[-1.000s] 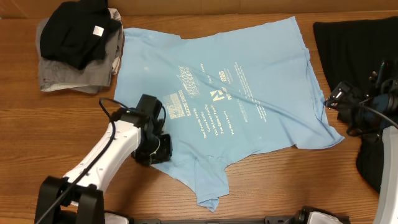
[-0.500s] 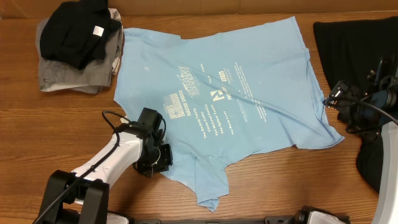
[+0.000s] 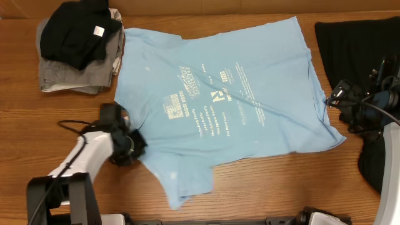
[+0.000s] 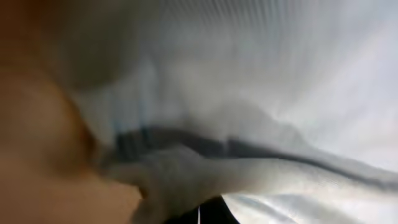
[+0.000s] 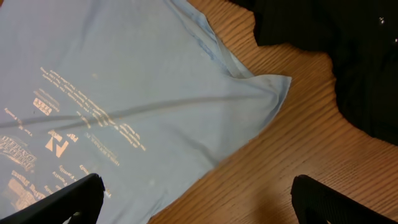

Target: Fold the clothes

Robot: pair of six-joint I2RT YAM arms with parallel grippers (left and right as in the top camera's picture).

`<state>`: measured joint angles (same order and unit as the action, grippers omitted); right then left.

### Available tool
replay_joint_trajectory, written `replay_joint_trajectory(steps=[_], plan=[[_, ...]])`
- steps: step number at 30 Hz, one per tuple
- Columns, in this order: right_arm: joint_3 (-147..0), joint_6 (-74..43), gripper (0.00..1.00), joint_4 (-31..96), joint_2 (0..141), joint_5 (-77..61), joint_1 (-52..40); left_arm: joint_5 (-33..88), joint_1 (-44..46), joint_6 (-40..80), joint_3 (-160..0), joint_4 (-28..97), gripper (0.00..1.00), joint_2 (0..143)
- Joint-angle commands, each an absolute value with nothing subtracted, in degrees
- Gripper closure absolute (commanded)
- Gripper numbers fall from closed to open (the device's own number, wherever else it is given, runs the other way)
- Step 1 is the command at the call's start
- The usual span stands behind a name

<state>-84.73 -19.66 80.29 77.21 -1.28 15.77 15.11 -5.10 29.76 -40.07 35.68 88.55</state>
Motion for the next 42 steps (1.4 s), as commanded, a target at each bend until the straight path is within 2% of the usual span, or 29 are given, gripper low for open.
replay_joint_trajectory(steps=[1, 4, 8, 14, 18, 24, 30, 33, 34, 35, 42], plan=[[-84.7, -19.5, 0.0, 79.9, 77.1, -1.6, 15.8, 9.5, -9.1, 23.7, -41.2, 34.3, 0.96, 90.9], [-84.7, -19.5, 0.0, 80.1, 77.1, -1.6, 15.8, 9.5, -9.0, 19.8, -45.5, 37.3, 0.95, 90.9], [-84.7, -18.2, 0.0, 80.9, 76.7, -3.7, 15.8, 8.9, -8.8, 16.0, -55.3, 47.9, 0.92, 90.9], [-84.9, -17.9, 0.0, 83.8, 72.4, -4.6, 15.8, 9.0, -7.8, 12.2, -74.4, 70.4, 0.71, 90.8], [-84.8, -18.5, 0.0, 87.5, 68.8, -4.5, 15.8, 8.9, -3.7, 12.2, -80.3, 79.0, 0.65, 90.6], [-84.7, -21.1, 0.0, 89.0, 67.6, -3.7, 15.8, 7.9, 8.6, 15.7, -78.3, 81.8, 0.55, 90.3], [-84.1, -20.9, 0.0, 86.1, 67.7, -3.7, 15.8, 8.0, 18.7, 21.6, -72.9, 83.8, 0.5, 90.1], [-82.3, -20.6, 0.0, 84.1, 67.7, -3.7, 15.8, 9.0, 25.6, 23.8, -67.7, 81.4, 0.32, 90.1], [-81.4, -20.1, 0.0, 83.4, 67.7, -3.7, 15.8, 10.1, 28.4, 24.4, -65.3, 79.4, 0.17, 90.1], [-80.4, -19.5, 0.0, 82.6, 67.7, -3.7, 15.8, 10.8, 31.2, 25.1, -63.2, 77.3, 0.06, 90.1], [-74.8, -17.8, 0.0, 78.0, 68.6, -3.7, 15.8, 7.5, 44.6, 32.8, -52.7, 65.4, 0.05, 90.1]])
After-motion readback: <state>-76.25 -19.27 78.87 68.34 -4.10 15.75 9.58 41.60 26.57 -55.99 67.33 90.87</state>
